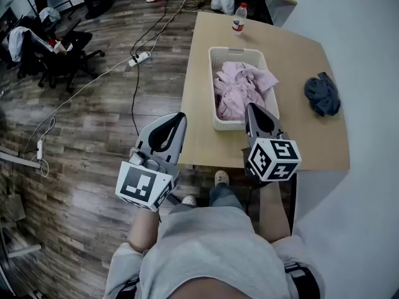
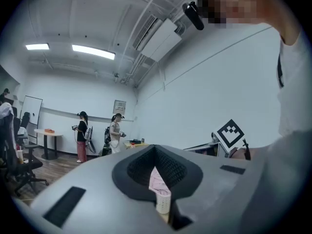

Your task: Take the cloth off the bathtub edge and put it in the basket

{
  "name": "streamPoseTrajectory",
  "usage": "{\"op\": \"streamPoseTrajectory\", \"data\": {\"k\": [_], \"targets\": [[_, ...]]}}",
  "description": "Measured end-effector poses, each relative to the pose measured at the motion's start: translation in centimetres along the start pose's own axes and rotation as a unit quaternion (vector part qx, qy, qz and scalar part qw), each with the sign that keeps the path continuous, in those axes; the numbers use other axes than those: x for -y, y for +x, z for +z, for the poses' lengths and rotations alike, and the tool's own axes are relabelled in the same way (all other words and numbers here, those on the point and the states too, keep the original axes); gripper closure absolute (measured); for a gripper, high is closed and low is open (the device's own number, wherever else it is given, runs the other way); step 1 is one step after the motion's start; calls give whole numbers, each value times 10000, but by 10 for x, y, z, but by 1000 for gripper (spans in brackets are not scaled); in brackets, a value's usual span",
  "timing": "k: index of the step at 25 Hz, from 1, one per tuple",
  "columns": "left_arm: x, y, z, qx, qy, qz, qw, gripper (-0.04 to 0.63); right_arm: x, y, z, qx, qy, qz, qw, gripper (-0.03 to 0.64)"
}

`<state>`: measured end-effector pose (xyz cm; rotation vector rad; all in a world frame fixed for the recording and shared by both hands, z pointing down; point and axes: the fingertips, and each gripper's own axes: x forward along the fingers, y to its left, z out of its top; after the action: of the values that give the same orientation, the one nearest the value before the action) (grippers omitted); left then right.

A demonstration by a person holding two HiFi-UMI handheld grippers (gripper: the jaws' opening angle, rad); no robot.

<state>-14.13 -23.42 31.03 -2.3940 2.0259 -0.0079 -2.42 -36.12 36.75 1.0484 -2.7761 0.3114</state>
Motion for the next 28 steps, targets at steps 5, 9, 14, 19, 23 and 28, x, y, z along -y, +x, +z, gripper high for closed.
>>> {"op": "streamPoseTrajectory", "data": {"k": [5,9,14,19,23,28], "targets": [[16,-9,-2,36,43,-440,9990,598,-19,-31,6,349,27,-118,9993,607],[28,-16,-4,41,41,-741,9972,598,-34,-51,9,512,-5,-209,9985,607],[43,-17,-8,-4,50,-1046,9945,598,-46,-70,13,727,-17,-213,9971,607],[58,-14,-8,18,55,-1239,9923,599,-50,-84,18,832,-92,-200,9963,607],[72,-12,-2,75,104,-1367,9905,599,-49,-99,21,908,-111,-227,9955,607],[99,-16,2,123,119,-1482,9888,598,-45,-124,18,981,-58,-247,9949,607]]}}
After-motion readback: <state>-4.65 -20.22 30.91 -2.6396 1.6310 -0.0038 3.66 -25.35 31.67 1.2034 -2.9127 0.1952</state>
